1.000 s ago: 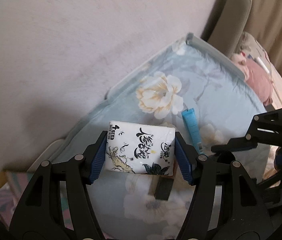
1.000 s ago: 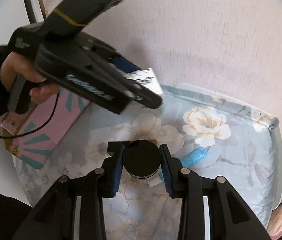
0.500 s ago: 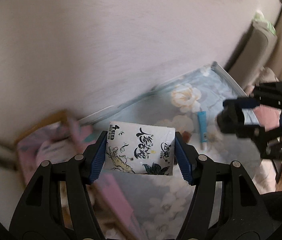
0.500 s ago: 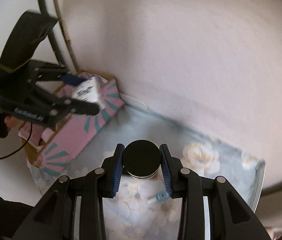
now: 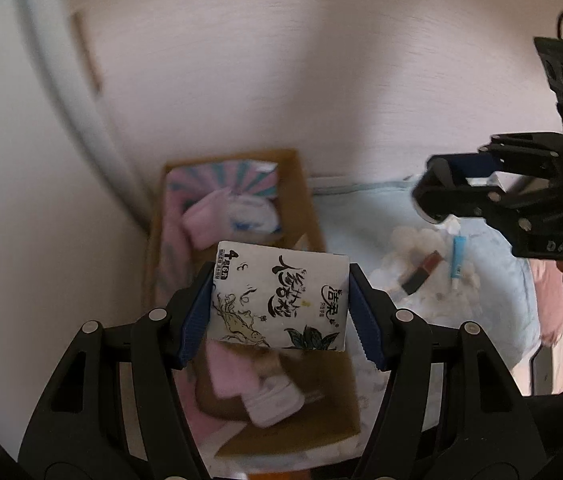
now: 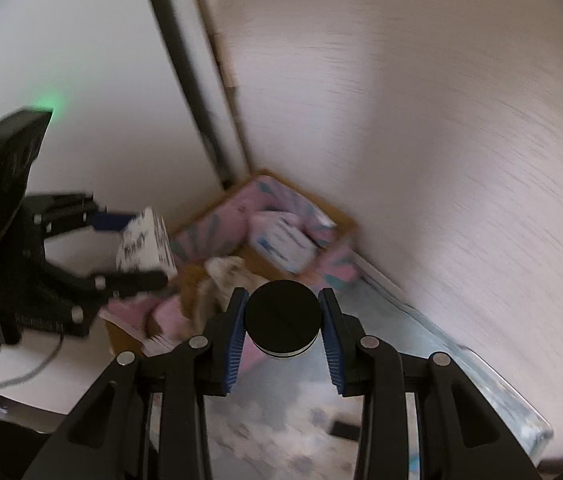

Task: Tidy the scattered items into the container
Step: 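Carry the tissue pack and black jar over the box and open both tools, then move both open tools back over the tray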

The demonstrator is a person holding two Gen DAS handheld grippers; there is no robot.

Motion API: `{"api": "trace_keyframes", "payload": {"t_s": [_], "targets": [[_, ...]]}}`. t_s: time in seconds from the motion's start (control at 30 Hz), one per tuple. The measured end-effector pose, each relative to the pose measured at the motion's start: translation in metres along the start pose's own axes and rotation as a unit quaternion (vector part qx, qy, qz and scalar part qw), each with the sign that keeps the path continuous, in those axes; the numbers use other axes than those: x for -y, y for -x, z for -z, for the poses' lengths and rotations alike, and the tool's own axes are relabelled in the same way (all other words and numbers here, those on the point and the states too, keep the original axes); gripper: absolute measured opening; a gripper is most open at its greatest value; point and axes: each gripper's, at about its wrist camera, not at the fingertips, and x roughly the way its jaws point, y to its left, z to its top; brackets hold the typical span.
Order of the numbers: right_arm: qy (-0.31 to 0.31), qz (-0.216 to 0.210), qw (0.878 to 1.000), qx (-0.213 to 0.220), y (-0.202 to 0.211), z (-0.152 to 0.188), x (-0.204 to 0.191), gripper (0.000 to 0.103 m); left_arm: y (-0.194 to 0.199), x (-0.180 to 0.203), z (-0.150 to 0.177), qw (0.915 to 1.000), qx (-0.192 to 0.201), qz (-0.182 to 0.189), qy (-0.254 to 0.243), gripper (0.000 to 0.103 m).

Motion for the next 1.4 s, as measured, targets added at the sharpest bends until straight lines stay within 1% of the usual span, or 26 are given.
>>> {"api": "trace_keyframes", "payload": {"t_s": [0.1, 0.23, 0.3, 0.43, 0.53, 0.67, 0.87, 0.9, 0.93, 0.97, 1.0, 1.03, 1.1, 1.2, 1.4], "targets": [[0.0, -0.026, 0.999, -0.018, -0.019, -0.017, -0.013, 0.033, 0.004, -0.015, 0.019, 0.9993, -0.001, -0.015, 0.033, 0.06], [0.008, -0.047, 0.997, -0.053, -0.052, -0.019, -0.037, 0.033, 0.003, -0.022, 0.041, 0.9979, -0.006, -0.03, 0.057, 0.06], [0.004, -0.055, 0.996, -0.066, -0.068, -0.02, -0.04, 0.033, 0.001, -0.027, 0.051, 0.9968, -0.008, -0.031, 0.073, 0.06], [0.007, -0.058, 0.995, -0.086, -0.094, -0.021, -0.051, 0.033, -0.003, -0.037, 0.07, 0.9935, -0.013, -0.018, 0.111, 0.06], [0.023, -0.063, 0.994, -0.092, -0.108, -0.02, -0.06, 0.033, -0.009, -0.038, 0.078, 0.9928, -0.019, -0.023, 0.116, 0.06], [0.035, -0.066, 0.992, -0.1, -0.115, -0.02, -0.068, 0.033, -0.017, -0.038, 0.083, 0.9921, -0.024, -0.024, 0.121, 0.06], [0.041, -0.069, 0.991, -0.106, -0.115, -0.018, -0.071, 0.033, -0.028, -0.034, 0.081, 0.9943, -0.034, -0.021, 0.099, 0.061], [0.041, -0.073, 0.99, -0.11, -0.116, -0.018, -0.072, 0.036, -0.03, -0.033, 0.081, 0.9944, -0.038, -0.016, 0.097, 0.063], [0.038, -0.075, 0.99, -0.115, -0.117, -0.018, -0.071, 0.047, -0.033, -0.032, 0.08, 0.9941, -0.048, -0.013, 0.096, 0.07], [0.036, -0.072, 0.99, -0.116, -0.117, -0.018, -0.071, 0.071, -0.036, -0.032, 0.08, 0.9937, -0.055, -0.015, 0.096, 0.078], [0.032, -0.068, 0.991, -0.11, -0.115, -0.019, -0.07, 0.08, -0.038, -0.031, 0.081, 0.9935, -0.058, -0.02, 0.095, 0.097], [0.027, -0.07, 0.992, -0.1, -0.11, -0.02, -0.068, 0.08, -0.039, -0.03, 0.082, 0.9936, -0.057, -0.023, 0.095, 0.102], [0.019, -0.075, 0.993, -0.087, -0.103, -0.022, -0.064, 0.08, -0.038, -0.029, 0.082, 0.9936, -0.054, -0.022, 0.097, 0.102], [0.017, -0.057, 0.995, -0.082, -0.095, -0.022, -0.06, 0.08, -0.038, -0.028, 0.08, 0.9934, -0.057, -0.029, 0.095, 0.103], [-0.004, -0.034, 0.996, -0.077, -0.081, -0.013, -0.047, 0.08, -0.028, -0.028, 0.073, 0.9936, -0.041, -0.036, 0.099, 0.103]]}}
